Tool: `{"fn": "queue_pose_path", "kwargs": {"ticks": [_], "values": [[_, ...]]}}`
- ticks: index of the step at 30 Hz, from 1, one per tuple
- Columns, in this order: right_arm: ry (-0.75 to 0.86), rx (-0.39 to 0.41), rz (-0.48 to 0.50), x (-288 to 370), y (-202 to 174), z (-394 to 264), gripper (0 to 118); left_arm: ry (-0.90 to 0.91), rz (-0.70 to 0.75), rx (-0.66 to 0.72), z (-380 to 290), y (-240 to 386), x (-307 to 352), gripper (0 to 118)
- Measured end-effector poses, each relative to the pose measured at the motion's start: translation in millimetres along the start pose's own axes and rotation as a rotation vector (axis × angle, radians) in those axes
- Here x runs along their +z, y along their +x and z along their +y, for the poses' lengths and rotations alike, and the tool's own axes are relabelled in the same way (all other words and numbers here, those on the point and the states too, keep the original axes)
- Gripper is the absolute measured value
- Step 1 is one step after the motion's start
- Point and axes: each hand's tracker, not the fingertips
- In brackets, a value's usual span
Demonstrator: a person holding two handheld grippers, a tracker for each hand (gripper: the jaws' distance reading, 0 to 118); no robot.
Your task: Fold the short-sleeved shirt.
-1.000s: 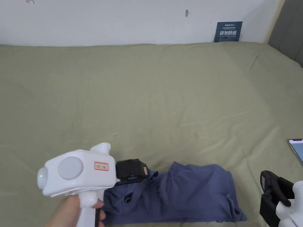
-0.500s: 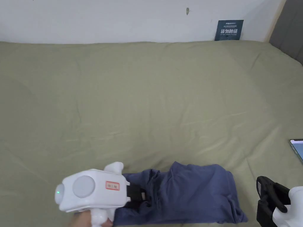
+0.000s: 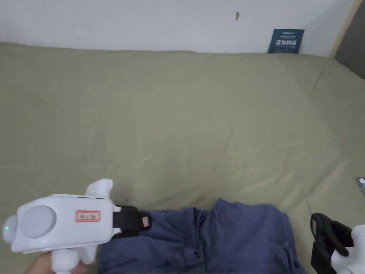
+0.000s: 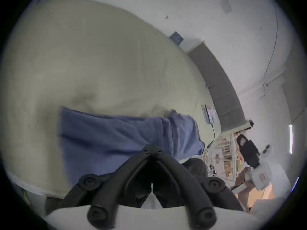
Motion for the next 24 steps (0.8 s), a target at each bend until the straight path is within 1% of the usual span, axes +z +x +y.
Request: {"fn": "queue_pose_path", "kwargs": {"ticks": [2, 5, 6, 7, 9, 10, 11, 12, 13, 14, 16, 18, 19, 21, 22, 23, 24], "values": [[0.012, 0.009, 0.011, -1, -5, 3, 0, 0.031, 0.052, 0.030, 6, -22, 26, 0], [0.018, 0.010, 0.028, -3, -14, 5, 0, 0.019, 0.153, 0.088, 4, -60, 36, 0], [0.017, 0.012, 0.032, -4, -17, 5, 0, -0.005, 0.159, 0.095, 5, -67, 34, 0], [0.016, 0.013, 0.035, -4, -19, 5, 0, -0.026, 0.134, 0.088, 3, -75, 31, 0], [0.012, 0.018, 0.041, -4, -22, 3, 0, -0.070, 0.139, 0.117, -1, -82, 21, 2], [0.008, 0.024, 0.045, -4, -23, 3, 0, -0.075, 0.130, 0.110, 2, -91, 12, 11], [0.007, 0.031, 0.043, -5, -24, 2, 0, -0.070, 0.099, 0.100, 0, -94, 8, 30], [0.004, 0.038, 0.039, -5, -24, 1, 0, -0.062, 0.032, 0.116, -1, -98, 5, 67], [0.001, 0.042, 0.040, -5, -24, 1, 0, -0.072, -0.028, 0.144, 0, -103, 1, 107], [-0.002, 0.044, 0.040, -6, -23, 2, 0, -0.085, -0.068, 0.175, 2, -101, -6, 115], [-0.005, 0.043, 0.036, -6, -22, 2, 0, -0.059, -0.112, 0.231, 3, -107, -13, 114], [-0.009, 0.040, 0.028, -7, -19, 1, 0, -0.112, -0.133, 0.257, 6, -109, -26, 114], [-0.012, 0.037, 0.025, -8, -17, 1, 0, -0.110, -0.174, 0.262, 6, -110, -31, 114], [-0.019, 0.028, 0.021, -9, -14, 0, 0, -0.117, -0.275, 0.314, 8, -111, -38, 112], [-0.023, 0.023, 0.016, -10, -13, -1, 0, -0.123, -0.310, 0.344, 8, -111, -42, 103], [-0.028, 0.018, 0.019, -10, -12, -1, 0, -0.143, -0.323, 0.353, 8, -108, -47, 80], [-0.031, 0.012, 0.018, -10, -11, -2, 0, -0.131, -0.260, 0.336, 7, -102, -50, 39]]}}
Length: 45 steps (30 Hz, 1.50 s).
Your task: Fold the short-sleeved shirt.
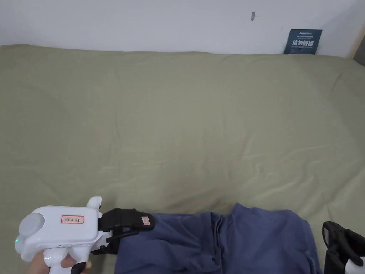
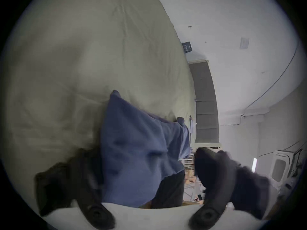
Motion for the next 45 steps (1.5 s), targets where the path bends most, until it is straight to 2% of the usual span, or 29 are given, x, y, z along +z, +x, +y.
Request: {"fn": "queue_pose_path", "kwargs": {"ticks": [1, 2, 3, 5, 10, 16, 20, 24, 28, 32, 38, 39, 40, 41, 42, 45], "values": [[-0.001, -0.002, -0.004, 0, 0, 0, 0, 0.014, 0.085, -0.032, -1, 5, -3, 13], [-0.002, 0.000, -0.005, 1, 1, -1, 0, 0.010, 0.185, -0.058, -2, 8, -9, 13], [-0.003, 0.002, -0.012, 2, 2, -1, 0, 0.019, 0.205, -0.066, -3, 6, -10, 12], [-0.001, 0.001, -0.018, 5, 5, 0, 0, 0.015, 0.102, -0.017, 2, -1, 4, 12], [0.022, 0.002, -0.032, 11, 11, 4, 0, 0.096, 0.130, -0.043, -2, 14, 45, 11], [0.060, 0.000, -0.026, 16, 15, 12, 0, 0.230, 0.296, -0.144, -19, 45, 123, 11], [0.082, 0.010, -0.020, 17, 14, 16, 0, 0.248, 0.384, -0.214, -29, 83, 138, 11], [0.098, -0.012, -0.012, 19, 13, 18, 0, 0.207, 0.448, -0.315, -39, 129, 101, 11], [0.100, -0.009, -0.009, 22, 14, 15, 0, 0.161, 0.428, -0.349, -47, 170, 53, 11], [0.093, -0.016, -0.021, 26, 23, 12, 0, 0.086, 0.504, -0.501, -62, 208, -7, 11], [0.055, -0.062, -0.053, 25, 40, 3, 0, -0.001, 0.563, -0.574, -69, 211, -111, 15], [0.051, -0.078, -0.053, 24, 43, 2, 0, -0.014, 0.532, -0.561, -69, 205, -126, 40], [0.047, -0.085, -0.059, 24, 45, 0, 0, -0.049, 0.493, -0.529, -68, 198, -139, 76], [0.039, -0.088, -0.064, 24, 47, -2, 0, -0.095, 0.481, -0.501, -67, 193, -152, 107], [0.031, -0.089, -0.071, 24, 48, -3, 0, -0.078, 0.447, -0.494, -69, 190, -157, 118], [0.018, -0.088, -0.084, 24, 55, -7, 0, -0.033, 0.394, -0.447, -66, 188, -146, 117]]}}
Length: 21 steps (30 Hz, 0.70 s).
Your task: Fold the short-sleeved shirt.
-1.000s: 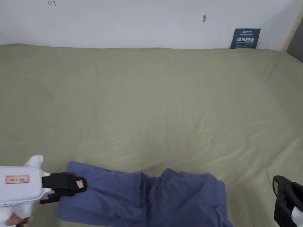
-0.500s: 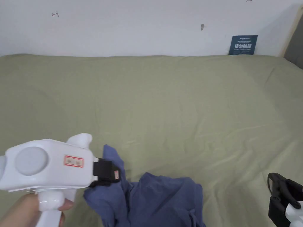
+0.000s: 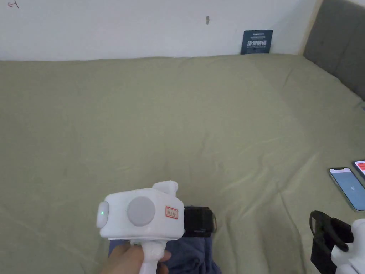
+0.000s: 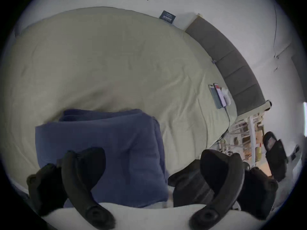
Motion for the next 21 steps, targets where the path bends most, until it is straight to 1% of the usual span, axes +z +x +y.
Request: {"fn": "queue_pose_path", "kwargs": {"ticks": [2, 3, 4, 5, 6, 8, 9, 11, 14, 16, 17, 18, 19, 20, 21], "values": [[-0.006, -0.004, -0.006, -2, 2, -1, 0, 0.032, -0.092, 0.044, 1, -10, 21, 115], [-0.009, -0.008, -0.006, -3, 3, -2, 0, 0.061, -0.119, 0.053, 1, -16, 33, 110], [-0.012, -0.015, -0.005, -5, 3, -2, 0, 0.078, -0.133, 0.052, 1, -20, 44, 96], [-0.017, -0.025, -0.001, -7, 3, -3, 0, 0.111, -0.134, 0.053, 0, -26, 55, 61], [-0.019, -0.033, 0.006, -8, 2, -3, 0, 0.136, -0.135, 0.047, 0, -31, 61, 0], [-0.028, -0.042, 0.018, -11, -1, -5, 0, 0.139, -0.101, 0.061, -4, -40, 62, 0], [-0.029, -0.043, 0.022, -12, -4, -5, 0, 0.116, -0.115, 0.063, -4, -46, 59, 0], [-0.034, -0.040, 0.035, -13, -10, -6, 0, 0.047, -0.167, 0.129, -12, -56, 47, 0], [-0.042, -0.030, 0.048, -14, -15, -8, 0, -0.051, -0.237, 0.165, -22, -64, 11, 0], [-0.050, -0.020, 0.051, -15, -17, -9, 0, -0.130, -0.309, 0.215, -38, -69, -21, 0], [-0.053, -0.018, 0.051, -15, -17, -10, 0, -0.164, -0.314, 0.247, -43, -71, -37, 0], [-0.058, -0.016, 0.050, -15, -17, -10, 0, -0.181, -0.282, 0.270, -53, -73, -52, 0], [-0.067, -0.015, 0.051, -16, -16, -11, 0, -0.188, -0.233, 0.278, -60, -74, -61, 0], [-0.074, -0.014, 0.051, -16, -16, -11, 0, -0.147, -0.302, 0.260, -64, -78, -61, 0], [-0.078, -0.013, 0.052, -17, -15, -12, 0, -0.117, -0.340, 0.268, -63, -81, -55, 0]]}}
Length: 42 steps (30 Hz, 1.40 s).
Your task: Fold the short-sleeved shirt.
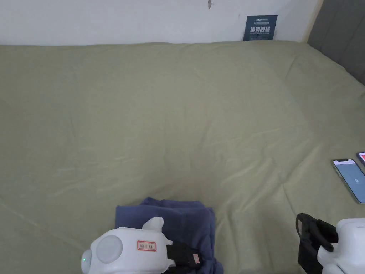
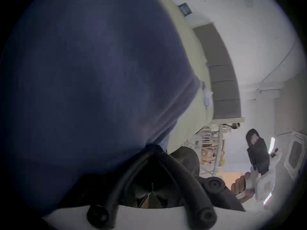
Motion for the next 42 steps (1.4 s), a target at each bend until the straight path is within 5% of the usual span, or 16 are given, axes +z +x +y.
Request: {"fn": "queue_pose_path", "kwargs": {"ticks": [5, 11, 20, 23, 25, 26, 27, 28, 29, 30, 38, 39, 41, 42], "values": [[-0.038, -0.002, 0.045, -13, -9, 2, 0, -0.023, 0.089, -0.061, 7, 21, 9, 0], [-0.168, -0.093, 0.347, -54, -40, 14, 0, 0.118, 0.079, -0.193, 13, 49, 84, 0], [-0.580, -0.451, 0.903, -183, -81, -27, 0, 0.271, 0.264, -0.129, 21, -11, 183, 0], [-0.687, -0.565, 0.883, -221, -70, -57, 0, 0.237, 0.250, -0.122, 30, -36, 189, 0], [-0.730, -0.743, 0.983, -240, -55, -76, 0, 0.206, 0.137, -0.104, 38, -57, 189, 0], [-0.743, -0.821, 1.051, -246, -48, -81, 0, 0.184, 0.057, -0.074, 45, -70, 187, 6], [-0.741, -0.823, 1.034, -247, -44, -80, 0, 0.151, 0.000, -0.046, 50, -80, 183, 24], [-0.737, -0.801, 1.041, -248, -42, -80, 0, 0.142, -0.011, -0.035, 53, -84, 178, 73], [-0.743, -0.780, 1.046, -249, -42, -79, 0, 0.147, 0.003, -0.043, 56, -87, 172, 104], [-0.750, -0.768, 1.048, -250, -41, -78, 0, 0.140, 0.001, -0.042, 60, -89, 163, 113], [-0.769, -0.797, 1.063, -248, -45, -78, 0, 0.017, -0.198, -0.024, 76, -82, 104, 104], [-0.768, -0.799, 1.060, -247, -45, -78, 0, 0.023, -0.183, -0.022, 77, -78, 101, 91], [-0.766, -0.798, 1.048, -244, -46, -75, 0, 0.049, -0.004, -0.086, 76, -76, 98, 29], [-0.764, -0.780, 1.030, -241, -47, -72, 0, 0.041, -0.023, -0.067, 77, -80, 98, 29]]}}
